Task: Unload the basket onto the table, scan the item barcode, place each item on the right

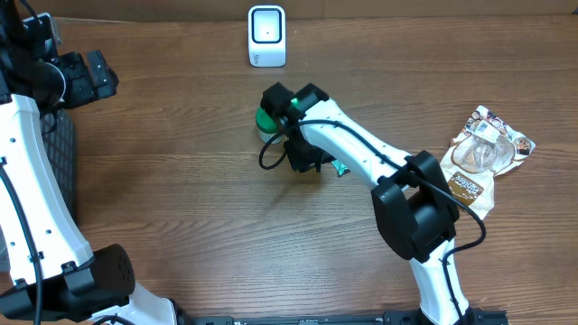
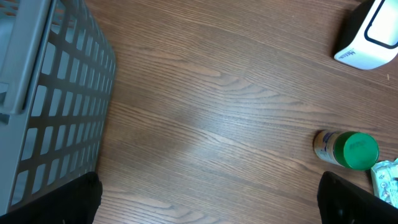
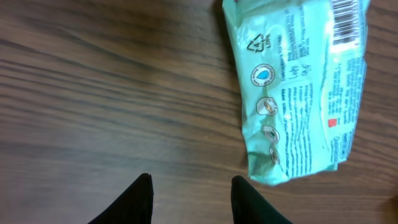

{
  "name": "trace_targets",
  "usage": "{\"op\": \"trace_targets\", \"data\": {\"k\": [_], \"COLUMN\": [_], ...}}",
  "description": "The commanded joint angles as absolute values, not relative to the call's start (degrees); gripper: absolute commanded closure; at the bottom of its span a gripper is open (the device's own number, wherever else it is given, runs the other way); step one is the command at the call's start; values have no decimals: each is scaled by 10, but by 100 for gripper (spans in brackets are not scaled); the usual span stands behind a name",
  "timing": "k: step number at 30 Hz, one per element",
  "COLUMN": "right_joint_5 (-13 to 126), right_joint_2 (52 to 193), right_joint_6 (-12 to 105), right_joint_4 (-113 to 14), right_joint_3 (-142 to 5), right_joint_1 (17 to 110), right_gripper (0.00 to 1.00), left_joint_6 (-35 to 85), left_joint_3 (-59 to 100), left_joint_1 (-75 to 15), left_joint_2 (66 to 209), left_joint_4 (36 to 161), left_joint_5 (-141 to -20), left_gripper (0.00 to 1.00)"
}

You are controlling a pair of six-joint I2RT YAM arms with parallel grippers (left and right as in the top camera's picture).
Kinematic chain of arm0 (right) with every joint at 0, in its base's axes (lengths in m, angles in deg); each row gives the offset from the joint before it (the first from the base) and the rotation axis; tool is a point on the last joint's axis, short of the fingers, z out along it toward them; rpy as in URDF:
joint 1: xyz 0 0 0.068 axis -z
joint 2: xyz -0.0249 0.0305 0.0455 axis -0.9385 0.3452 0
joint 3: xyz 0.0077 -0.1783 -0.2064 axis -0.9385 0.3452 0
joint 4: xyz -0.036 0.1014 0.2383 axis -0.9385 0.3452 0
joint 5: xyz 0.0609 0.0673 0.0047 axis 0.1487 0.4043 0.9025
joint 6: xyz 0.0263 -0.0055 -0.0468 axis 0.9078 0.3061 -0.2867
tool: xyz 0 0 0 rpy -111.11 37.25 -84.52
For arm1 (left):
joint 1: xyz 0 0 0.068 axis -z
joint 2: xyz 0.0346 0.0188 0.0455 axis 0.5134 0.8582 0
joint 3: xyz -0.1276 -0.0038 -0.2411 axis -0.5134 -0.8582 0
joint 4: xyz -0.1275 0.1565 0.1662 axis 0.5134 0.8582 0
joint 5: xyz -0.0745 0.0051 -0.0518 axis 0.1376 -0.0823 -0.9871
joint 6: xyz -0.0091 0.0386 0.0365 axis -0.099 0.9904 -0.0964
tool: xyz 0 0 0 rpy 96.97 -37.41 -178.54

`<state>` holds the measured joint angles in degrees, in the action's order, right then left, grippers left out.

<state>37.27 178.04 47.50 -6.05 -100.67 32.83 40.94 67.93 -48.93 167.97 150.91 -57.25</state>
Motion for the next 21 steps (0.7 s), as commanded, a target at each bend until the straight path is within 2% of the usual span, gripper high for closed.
{"op": "trace_targets", "data": {"k": [1,5,9,11,17,21], "right_joint_5": [411,411,426,468,570,590], "right_joint_2": [1722,1704,1705,1706,1706,1706], "right_joint_6": [485,543,600,614,614,612], "right_joint_4": [-47,-49,-64,-87,-164,-177], "right_joint_3": [-1062,-1077,-1058,-1034,-923,-870], "right_joint_1": [367,426,473,486,476,461], "right_gripper": [63,64,80,84,89,90], "left_joint_6": [418,418,418,418,418,418], "left_joint_3": [677,677,677,677,677,677], "left_joint_1": [-488,-488,-488,-488,-488,-488], "left_joint_2": [1680,1680,1680,1680,1680,1680], "left_joint_4": [1509,1509,1509,1509,1509,1509], "left_joint_5": [-571,-571,-571,-571,-571,-571], "left_gripper": [0,0,0,0,0,0]}}
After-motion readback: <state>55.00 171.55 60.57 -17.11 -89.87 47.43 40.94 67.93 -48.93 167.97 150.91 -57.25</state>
